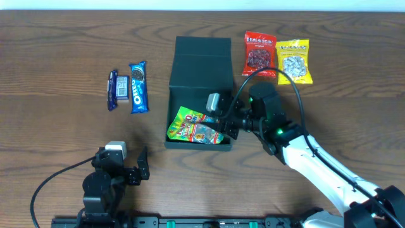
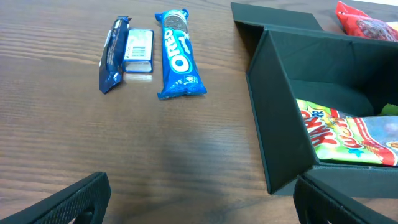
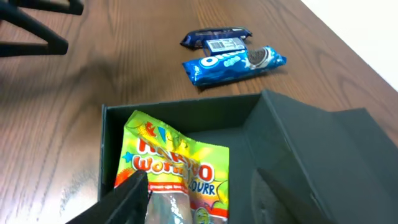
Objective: Pack container
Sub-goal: 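Lift the Haribo bag and carry it left into the black box, then release the Haribo bag in the box and retract the right gripper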
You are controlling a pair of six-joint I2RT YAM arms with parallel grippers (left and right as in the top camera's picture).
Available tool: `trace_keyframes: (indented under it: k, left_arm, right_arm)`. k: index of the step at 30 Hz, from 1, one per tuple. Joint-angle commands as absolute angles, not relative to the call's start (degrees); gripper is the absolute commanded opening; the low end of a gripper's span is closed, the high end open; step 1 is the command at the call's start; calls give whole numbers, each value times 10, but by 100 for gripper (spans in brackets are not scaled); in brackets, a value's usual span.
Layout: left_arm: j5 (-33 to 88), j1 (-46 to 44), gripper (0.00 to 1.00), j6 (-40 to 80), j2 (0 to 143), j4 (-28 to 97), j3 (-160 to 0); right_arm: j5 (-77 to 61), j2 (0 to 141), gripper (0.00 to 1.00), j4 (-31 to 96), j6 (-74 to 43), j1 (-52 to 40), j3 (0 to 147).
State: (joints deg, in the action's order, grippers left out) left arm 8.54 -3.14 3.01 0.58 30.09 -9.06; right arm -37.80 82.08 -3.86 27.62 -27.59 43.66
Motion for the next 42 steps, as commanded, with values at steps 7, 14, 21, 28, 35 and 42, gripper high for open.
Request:
trace_keyframes:
  k: [7, 14, 21, 28, 35, 42]
  left_arm:
    - [79, -29, 95, 34, 2, 300, -83]
    - [79, -29, 95, 34, 2, 300, -83]
    - [79, -29, 95, 34, 2, 300, -83]
    - [79, -29, 95, 34, 2, 300, -83]
    - [79, -29, 95, 34, 2, 300, -83]
    - [79, -29, 95, 34, 2, 300, -83]
  right_arm:
    - [-329, 820, 2, 1, 50, -284, 440]
    - [-220, 820, 1, 70, 27, -321, 440]
    - [-226, 815, 2, 102, -46, -330, 441]
    - [-225, 739, 2, 190, -103, -330, 441]
    - [-207, 619, 2, 295, -103, -330, 441]
    - [-155, 566, 2, 357, -140, -330, 440]
